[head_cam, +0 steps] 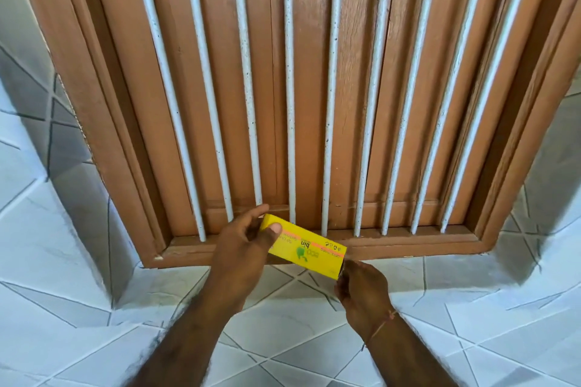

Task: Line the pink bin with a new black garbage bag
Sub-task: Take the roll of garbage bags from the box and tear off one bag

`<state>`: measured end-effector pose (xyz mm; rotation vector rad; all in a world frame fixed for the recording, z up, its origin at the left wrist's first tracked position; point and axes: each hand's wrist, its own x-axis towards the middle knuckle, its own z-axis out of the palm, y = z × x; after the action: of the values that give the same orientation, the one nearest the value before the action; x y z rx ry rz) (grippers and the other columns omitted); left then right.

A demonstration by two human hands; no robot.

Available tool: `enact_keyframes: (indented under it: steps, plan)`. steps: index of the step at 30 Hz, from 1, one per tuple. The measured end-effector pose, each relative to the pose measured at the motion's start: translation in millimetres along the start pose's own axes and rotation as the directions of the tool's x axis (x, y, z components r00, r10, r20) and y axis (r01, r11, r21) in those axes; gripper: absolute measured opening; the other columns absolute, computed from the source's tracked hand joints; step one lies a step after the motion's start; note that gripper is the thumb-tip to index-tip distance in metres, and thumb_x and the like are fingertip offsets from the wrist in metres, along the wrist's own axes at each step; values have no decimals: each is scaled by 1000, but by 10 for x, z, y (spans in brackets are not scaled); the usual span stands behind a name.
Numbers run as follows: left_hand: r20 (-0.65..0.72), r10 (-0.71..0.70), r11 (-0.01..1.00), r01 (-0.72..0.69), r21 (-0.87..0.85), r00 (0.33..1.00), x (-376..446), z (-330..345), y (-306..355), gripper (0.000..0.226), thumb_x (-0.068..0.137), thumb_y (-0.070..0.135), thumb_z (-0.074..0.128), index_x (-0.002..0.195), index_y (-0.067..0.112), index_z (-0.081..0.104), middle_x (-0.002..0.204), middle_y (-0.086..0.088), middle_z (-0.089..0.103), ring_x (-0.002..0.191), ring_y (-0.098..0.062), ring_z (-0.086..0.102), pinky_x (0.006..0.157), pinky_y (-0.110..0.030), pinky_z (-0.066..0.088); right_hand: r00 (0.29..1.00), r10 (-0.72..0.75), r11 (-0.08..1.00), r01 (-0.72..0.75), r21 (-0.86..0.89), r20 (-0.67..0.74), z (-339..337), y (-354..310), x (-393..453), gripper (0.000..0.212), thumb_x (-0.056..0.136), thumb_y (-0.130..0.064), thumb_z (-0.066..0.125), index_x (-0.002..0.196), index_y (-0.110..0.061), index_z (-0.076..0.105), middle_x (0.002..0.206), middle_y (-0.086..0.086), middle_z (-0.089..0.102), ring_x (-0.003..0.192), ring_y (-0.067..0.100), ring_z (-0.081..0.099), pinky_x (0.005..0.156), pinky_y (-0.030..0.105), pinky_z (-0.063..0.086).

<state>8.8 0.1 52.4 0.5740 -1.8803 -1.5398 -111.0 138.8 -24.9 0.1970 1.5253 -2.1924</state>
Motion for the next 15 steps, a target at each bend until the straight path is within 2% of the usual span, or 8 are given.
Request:
enact_keyframes:
  steps: [3, 6, 8, 9, 13, 15]
  plan:
    - [113, 156, 958, -178, 223, 981, -22, 44, 269, 44, 88, 23, 66, 131, 27, 56, 124, 3, 62, 115, -15, 56, 98, -36, 50, 982, 143, 958, -168, 231, 120, 76, 3, -77, 18, 93, -9, 56, 78, -7, 66, 67, 15, 68, 63, 24, 60, 47, 25, 53]
    - [229, 238, 905, -301, 300, 944, -42, 89, 480, 45, 88, 25, 66, 132, 29, 54, 124, 5, 59, 114, -12, 55, 94, -27, 49, 929, 227, 844, -337, 418, 292, 163, -21, -143, 28, 93, -29, 57, 93, -4, 68, 81, 19, 74, 82, 33, 65, 64, 37, 60]
    - [274, 294, 852, -381, 358, 916, -52, 109, 578, 46, 86, 26, 68, 130, 31, 55, 120, 7, 59, 109, -11, 55, 92, -26, 47, 909, 230, 797, -381, 468, 348, 188, -28, -142, 41, 92, -41, 54, 105, -4, 66, 100, 22, 72, 100, 38, 63, 80, 43, 55]
    - [293, 317, 828, -414, 378, 902, -56, 115, 621, 46, 86, 26, 68, 130, 32, 54, 118, 8, 59, 107, -10, 56, 92, -27, 47, 902, 229, 781, -395, 484, 367, 191, -31, -153, 46, 92, -45, 53, 109, -4, 64, 103, 24, 71, 104, 40, 61, 83, 44, 53]
    - [321, 373, 761, -485, 430, 870, -26, 71, 767, 46, 85, 26, 69, 129, 33, 55, 113, 9, 58, 101, -9, 56, 88, -23, 44, 862, 230, 733, -459, 501, 453, 165, -8, -176, 48, 90, -45, 55, 109, -2, 64, 96, 25, 74, 97, 39, 64, 75, 46, 57]
    - [291, 374, 775, -470, 423, 880, 27, -4, 813, 44, 85, 26, 69, 127, 31, 57, 115, 7, 59, 105, -13, 56, 92, -28, 46, 854, 237, 737, -469, 487, 463, 144, 5, -191, 41, 88, -36, 59, 108, -1, 65, 94, 23, 72, 88, 37, 63, 62, 40, 61]
